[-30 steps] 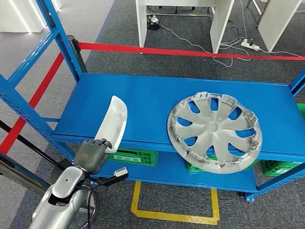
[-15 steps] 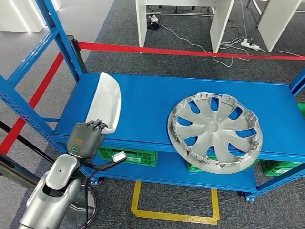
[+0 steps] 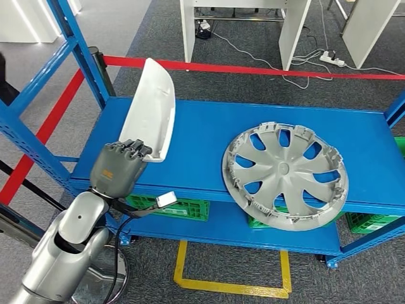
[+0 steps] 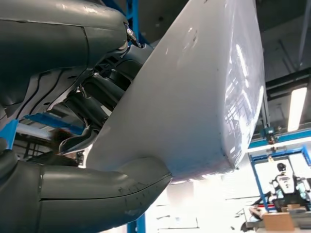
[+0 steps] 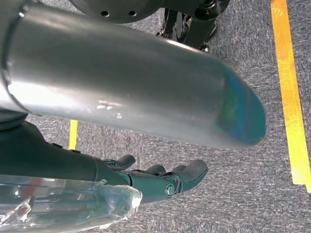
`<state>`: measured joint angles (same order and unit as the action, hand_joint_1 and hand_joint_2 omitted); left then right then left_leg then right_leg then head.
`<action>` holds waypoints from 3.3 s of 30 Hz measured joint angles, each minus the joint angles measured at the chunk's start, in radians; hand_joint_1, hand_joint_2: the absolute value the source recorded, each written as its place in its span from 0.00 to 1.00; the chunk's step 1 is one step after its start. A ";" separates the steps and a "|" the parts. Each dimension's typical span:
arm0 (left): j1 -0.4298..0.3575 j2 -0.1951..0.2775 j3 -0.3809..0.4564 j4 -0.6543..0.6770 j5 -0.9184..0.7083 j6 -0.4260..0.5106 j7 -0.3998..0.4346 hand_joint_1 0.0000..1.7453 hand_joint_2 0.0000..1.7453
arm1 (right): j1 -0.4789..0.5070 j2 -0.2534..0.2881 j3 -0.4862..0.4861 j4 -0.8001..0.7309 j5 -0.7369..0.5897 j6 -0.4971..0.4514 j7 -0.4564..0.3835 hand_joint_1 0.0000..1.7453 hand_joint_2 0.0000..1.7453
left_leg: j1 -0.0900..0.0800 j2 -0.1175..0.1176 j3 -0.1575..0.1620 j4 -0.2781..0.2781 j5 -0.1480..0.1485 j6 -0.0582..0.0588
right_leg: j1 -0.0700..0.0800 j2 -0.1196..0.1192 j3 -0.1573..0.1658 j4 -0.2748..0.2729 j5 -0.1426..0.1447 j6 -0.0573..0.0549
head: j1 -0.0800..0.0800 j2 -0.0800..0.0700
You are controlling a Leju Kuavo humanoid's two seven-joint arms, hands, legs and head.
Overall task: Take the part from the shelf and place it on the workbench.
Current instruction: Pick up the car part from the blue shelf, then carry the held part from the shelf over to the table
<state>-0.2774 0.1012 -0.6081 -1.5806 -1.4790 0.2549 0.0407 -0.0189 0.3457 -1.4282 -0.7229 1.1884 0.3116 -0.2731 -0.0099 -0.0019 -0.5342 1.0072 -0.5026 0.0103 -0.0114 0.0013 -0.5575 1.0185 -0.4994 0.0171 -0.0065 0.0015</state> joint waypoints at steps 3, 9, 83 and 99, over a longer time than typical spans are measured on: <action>0.001 -0.001 -0.002 0.000 0.000 0.004 -0.015 1.00 1.00 | 0.000 0.001 0.000 0.000 0.000 0.000 -0.003 0.00 0.00 | 0.000 0.000 0.000 0.000 0.000 0.000 | 0.000 0.000 0.000 0.000 0.000 0.000 | 0.000 0.000; 0.012 -0.014 0.005 0.000 0.000 0.005 -0.058 1.00 1.00 | 0.000 0.002 0.000 0.000 0.000 0.000 -0.007 0.00 0.00 | 0.000 0.000 0.000 0.000 0.000 0.000 | 0.000 0.000 0.000 0.000 0.000 0.000 | 0.000 0.000; 0.150 -0.048 0.243 -0.016 0.001 -0.081 -0.090 1.00 1.00 | -0.032 0.000 -0.035 0.059 0.016 -0.044 -0.038 0.00 0.00 | 0.011 0.006 -0.149 0.210 -0.090 -0.029 | 0.002 -0.009 0.039 -0.051 0.011 -0.033 | 0.004 0.000; 0.197 -0.051 0.343 -0.034 0.006 -0.098 -0.108 1.00 1.00 | -0.030 -0.001 -0.035 0.069 0.019 -0.056 -0.044 0.00 0.00 | 0.008 0.012 -0.027 -0.041 0.057 0.028 | -0.001 -0.004 -0.134 0.243 -0.122 0.024 | 0.011 0.000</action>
<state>-0.0809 0.0504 -0.2651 -1.6148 -1.4729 0.1566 -0.0676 -0.0487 0.3448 -1.4630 -0.6536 1.2069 0.2556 -0.3169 -0.0024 0.0105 -0.5617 0.9658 -0.4458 0.0382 -0.0122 -0.0028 -0.6917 1.2617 -0.6215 0.0414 0.0041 0.0015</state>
